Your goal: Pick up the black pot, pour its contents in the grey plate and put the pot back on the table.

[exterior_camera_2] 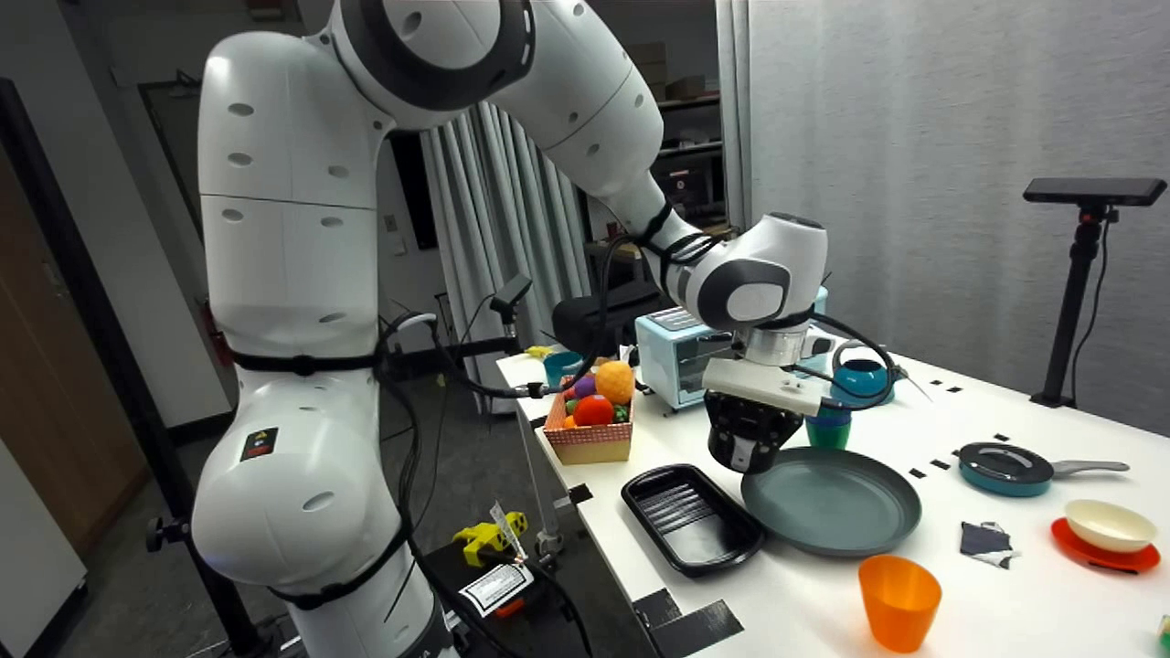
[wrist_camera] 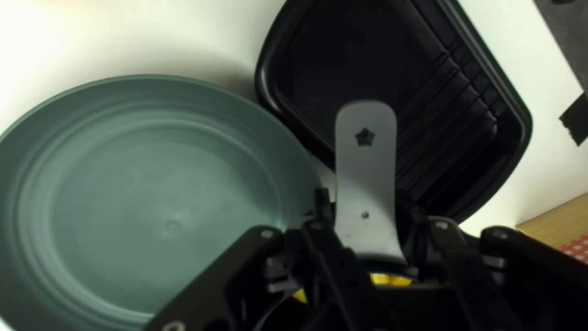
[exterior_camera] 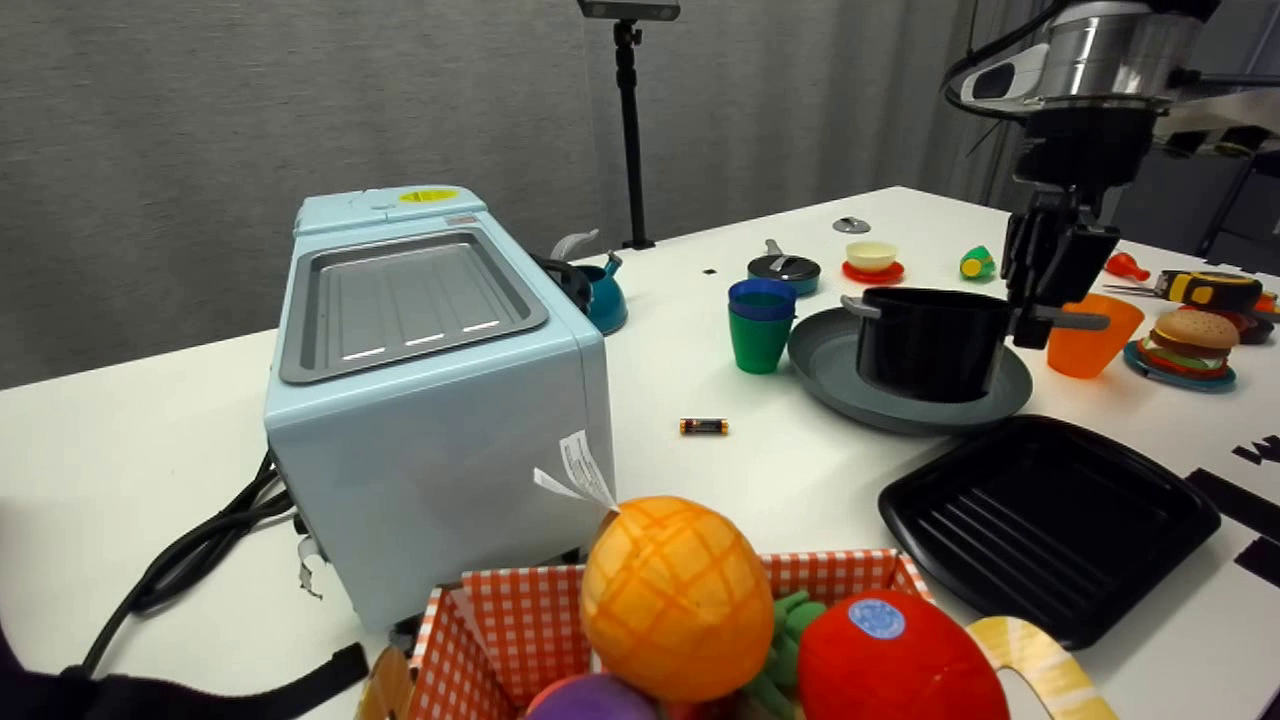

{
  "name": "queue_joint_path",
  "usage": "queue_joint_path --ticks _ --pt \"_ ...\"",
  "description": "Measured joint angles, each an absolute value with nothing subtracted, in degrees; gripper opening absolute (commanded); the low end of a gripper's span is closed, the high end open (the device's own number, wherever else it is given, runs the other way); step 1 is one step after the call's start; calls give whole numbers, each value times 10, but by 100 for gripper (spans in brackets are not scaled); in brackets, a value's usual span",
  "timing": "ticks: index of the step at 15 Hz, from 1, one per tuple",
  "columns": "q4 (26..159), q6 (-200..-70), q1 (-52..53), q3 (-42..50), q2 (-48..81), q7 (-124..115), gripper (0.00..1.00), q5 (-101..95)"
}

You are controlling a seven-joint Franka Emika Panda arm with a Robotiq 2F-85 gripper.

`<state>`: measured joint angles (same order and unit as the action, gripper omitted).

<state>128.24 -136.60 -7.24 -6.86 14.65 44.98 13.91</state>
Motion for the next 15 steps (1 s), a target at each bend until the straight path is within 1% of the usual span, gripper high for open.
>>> queue_joint_path --ticks 4,10,15 --pt "1246 -1304 -78 -64 163 450 12 187" --pt "1157 -1275 -95 -52 208 449 12 231" --pt "1074 -1181 -128 -51 264 449 12 281"
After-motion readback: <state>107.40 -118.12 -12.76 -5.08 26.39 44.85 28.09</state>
